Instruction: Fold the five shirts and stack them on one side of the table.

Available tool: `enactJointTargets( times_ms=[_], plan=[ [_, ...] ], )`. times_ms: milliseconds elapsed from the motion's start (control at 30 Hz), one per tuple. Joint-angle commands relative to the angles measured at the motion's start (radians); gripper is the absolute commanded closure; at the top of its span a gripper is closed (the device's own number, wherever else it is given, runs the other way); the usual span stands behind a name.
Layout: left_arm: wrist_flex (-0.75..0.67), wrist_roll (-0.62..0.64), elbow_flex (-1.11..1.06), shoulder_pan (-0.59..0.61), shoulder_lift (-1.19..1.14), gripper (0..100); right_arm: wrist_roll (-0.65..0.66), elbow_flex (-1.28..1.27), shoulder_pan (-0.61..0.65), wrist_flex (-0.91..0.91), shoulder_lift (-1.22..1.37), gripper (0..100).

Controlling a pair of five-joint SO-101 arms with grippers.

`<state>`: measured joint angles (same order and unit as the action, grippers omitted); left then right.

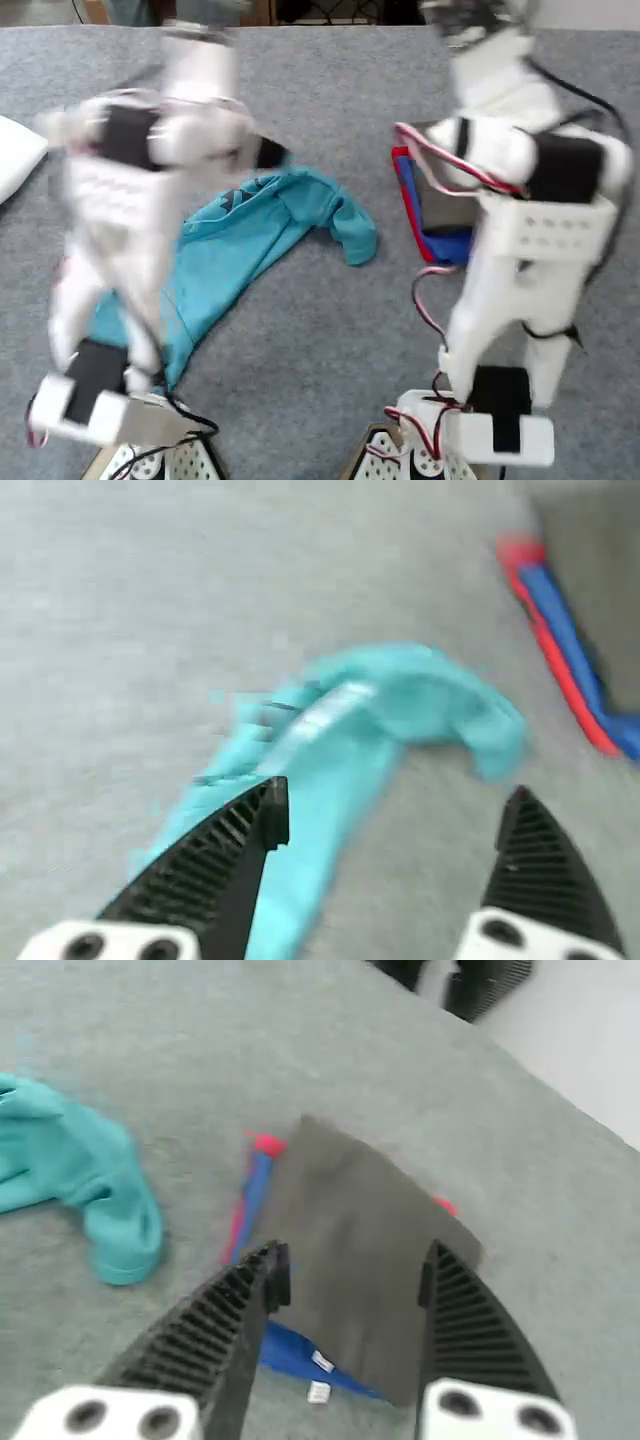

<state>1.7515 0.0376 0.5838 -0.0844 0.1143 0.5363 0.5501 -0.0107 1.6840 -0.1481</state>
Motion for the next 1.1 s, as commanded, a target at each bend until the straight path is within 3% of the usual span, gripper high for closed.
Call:
enactJointTargets(
  times_ms=[0, 233, 433, 600, 900, 967, 1067],
  plan=[
    [0.008, -0.008, -0.076, 0.321, 0.189, 75, 0.009, 0.025, 0.201, 0.031, 0.082, 77.6],
    [-0.020, -0.023, -0.644, 0.941, 0.448, 97, 0.186, 0.030, 0.585, 0.054, 0.386, 77.6],
    [-0.269, -0.157, -1.072, 1.234, 0.512, 95, 0.279, 0.036, 0.712, -0.003, 0.691, 77.6],
    [-0.292, -0.222, -1.173, 1.333, 0.506, 95, 0.262, 0.125, 0.743, -0.109, 0.848, 77.6],
    [-0.293, -0.213, -1.198, 1.348, 0.506, 95, 0.180, 0.475, 0.741, -0.149, 1.119, 77.8],
    [-0.293, -0.213, -1.198, 1.346, 0.506, 95, 0.180, 0.544, 0.735, -0.126, 1.179, 81.6],
    [-0.293, -0.213, -1.198, 1.346, 0.506, 95, 0.178, 0.657, 0.710, -0.083, 1.242, 96.5]
  ],
)
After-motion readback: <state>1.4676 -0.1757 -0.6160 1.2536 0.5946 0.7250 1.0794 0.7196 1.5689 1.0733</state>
